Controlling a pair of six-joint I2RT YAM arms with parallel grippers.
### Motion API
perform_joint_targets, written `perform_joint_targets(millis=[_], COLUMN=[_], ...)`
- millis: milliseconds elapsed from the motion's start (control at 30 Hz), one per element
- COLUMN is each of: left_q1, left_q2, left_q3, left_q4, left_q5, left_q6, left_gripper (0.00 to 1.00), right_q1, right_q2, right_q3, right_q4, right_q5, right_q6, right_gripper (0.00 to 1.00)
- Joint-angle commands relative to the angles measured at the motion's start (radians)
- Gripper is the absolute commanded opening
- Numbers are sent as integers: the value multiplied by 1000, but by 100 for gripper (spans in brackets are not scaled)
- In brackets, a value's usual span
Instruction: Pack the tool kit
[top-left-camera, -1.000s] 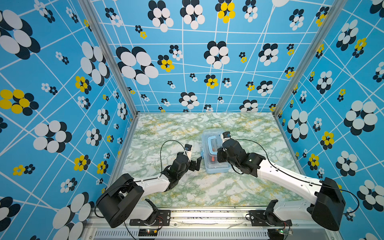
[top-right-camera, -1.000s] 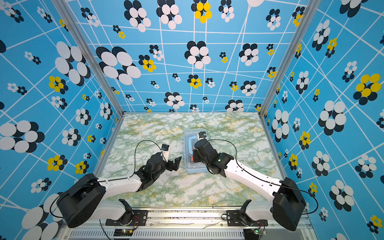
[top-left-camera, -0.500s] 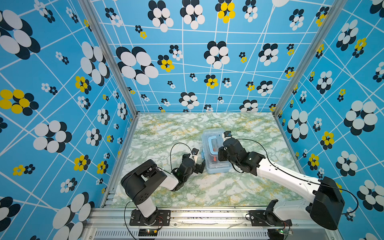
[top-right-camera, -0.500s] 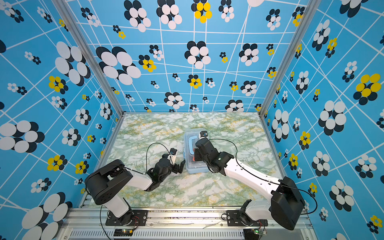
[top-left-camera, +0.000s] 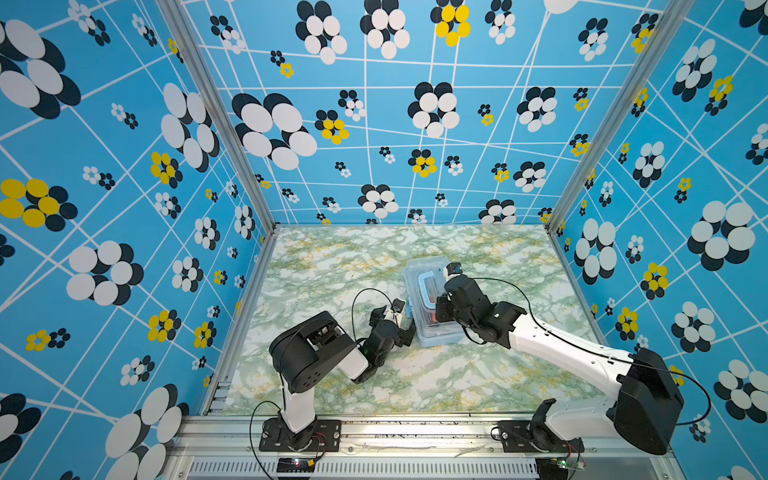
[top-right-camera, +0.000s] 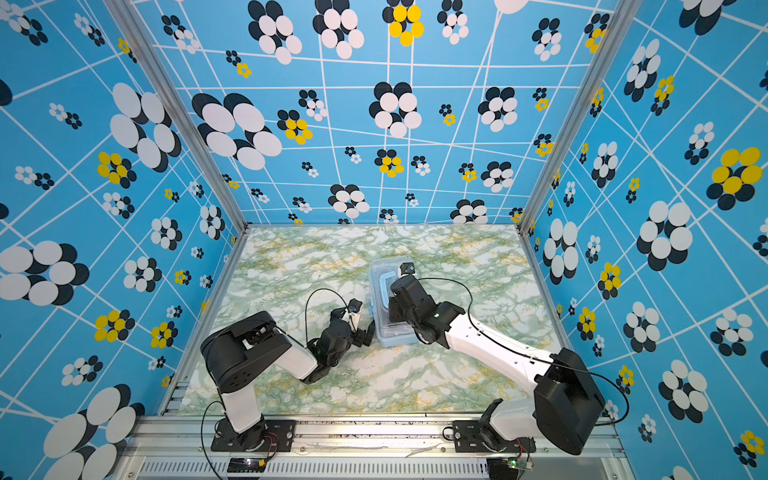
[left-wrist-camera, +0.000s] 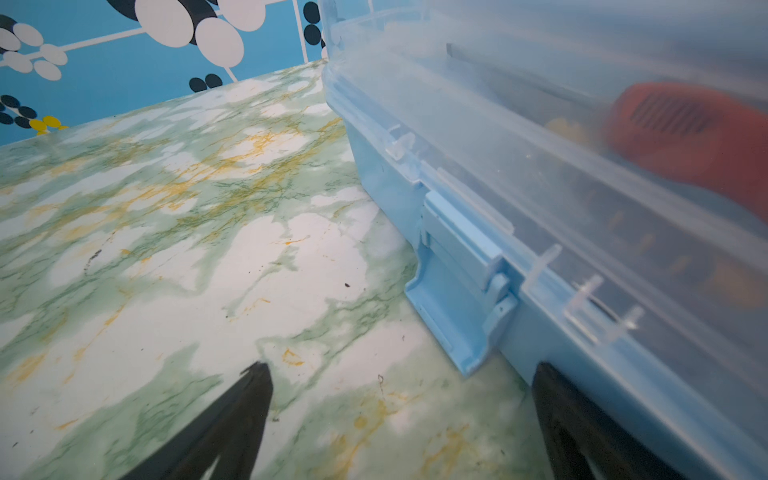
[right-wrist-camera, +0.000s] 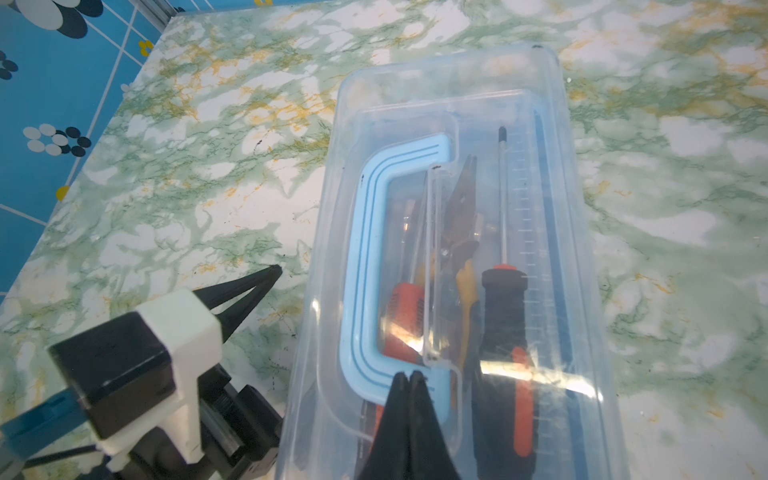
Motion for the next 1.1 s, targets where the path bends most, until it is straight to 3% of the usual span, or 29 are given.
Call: perform_joint_targets(millis=[0, 367, 667, 1067], left_q1=[-13, -5, 41, 89], left_q2=[48, 62, 30, -12], left_q3=[48, 180, 172, 198], left_q4=[69, -96, -107, -162], left_q5=[-47, -78, -67, -28], left_q6=[39, 39, 12, 1], left_gripper=[99, 99, 99, 99], right_q1=[-9, -15, -26, -141], right_q2=[9, 7, -9, -96], right_q3=[15, 7, 6, 4], right_q4=[-2, -2, -16, -91], right_q5=[-12, -16, -12, 73], right_q6=[3, 4, 0, 10], right_gripper=[5, 4, 3, 4])
